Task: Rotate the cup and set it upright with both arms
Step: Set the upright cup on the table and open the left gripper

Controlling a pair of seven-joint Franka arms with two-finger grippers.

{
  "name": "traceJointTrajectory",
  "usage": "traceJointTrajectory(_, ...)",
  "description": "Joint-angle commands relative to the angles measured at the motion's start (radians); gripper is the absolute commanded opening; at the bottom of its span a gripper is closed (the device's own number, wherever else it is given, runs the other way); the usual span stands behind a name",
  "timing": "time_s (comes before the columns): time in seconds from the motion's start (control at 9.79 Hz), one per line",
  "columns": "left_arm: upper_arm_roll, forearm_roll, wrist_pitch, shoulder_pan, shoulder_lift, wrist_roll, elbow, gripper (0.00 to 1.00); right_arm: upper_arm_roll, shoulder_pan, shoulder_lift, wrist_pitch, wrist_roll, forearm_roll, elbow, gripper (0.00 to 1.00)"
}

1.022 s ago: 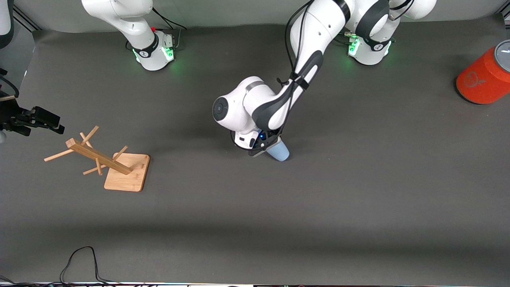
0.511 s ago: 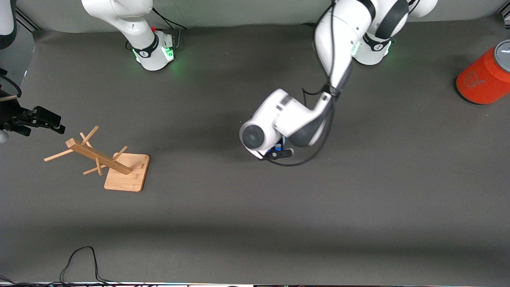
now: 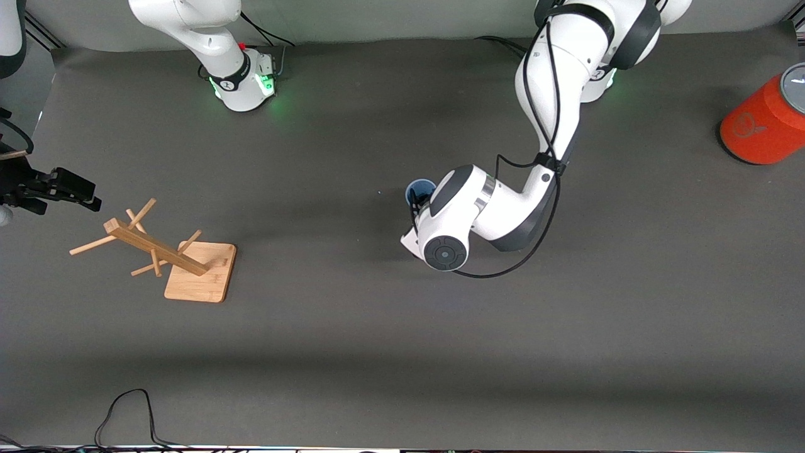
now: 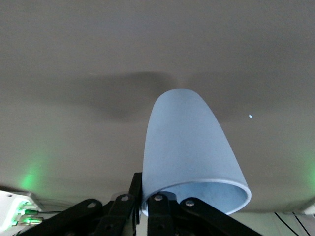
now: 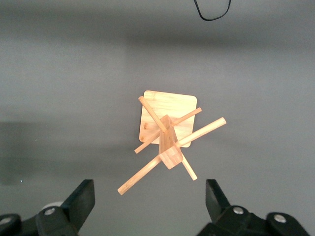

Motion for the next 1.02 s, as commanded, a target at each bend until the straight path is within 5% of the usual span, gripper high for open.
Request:
traceJointTrajectory(0.0, 0.001, -0.028, 0.079, -0.016, -0.002, 0.024, -0.059, 0.00, -0.003, 0.001, -0.017, 0.003, -0.019, -0.012, -0.020, 1.00)
traceJointTrajectory(0.1, -0.004, -0.026, 0.093, -0.016, 0.001, 0.024, -0.067, 0.08, 0.001, 0.002, -0.011, 0.003, -0.019, -0.010, -0.018, 1.00)
traceJointTrajectory(0.31, -0.004, -0.022, 0.103, -0.030, 0.002, 0.012, -0.084, 0.87, 0.005, 0.002, -0.008, 0.004, -0.020, -0.010, -0.020, 1.00)
traceJointTrajectory(0.41, -0.004, -0.017, 0.100, -0.038, -0.002, 0.006, -0.082, 1.00, 0.005, 0.002, -0.008, 0.004, -0.019, -0.010, -0.020, 1.00)
traceJointTrajectory(0.92, 0.012, 0.042, 0.035, 0.057, -0.076, -0.037, 0.045, 1.00, 0.005, 0.004, -0.006, 0.007, -0.020, -0.010, -0.020, 1.00)
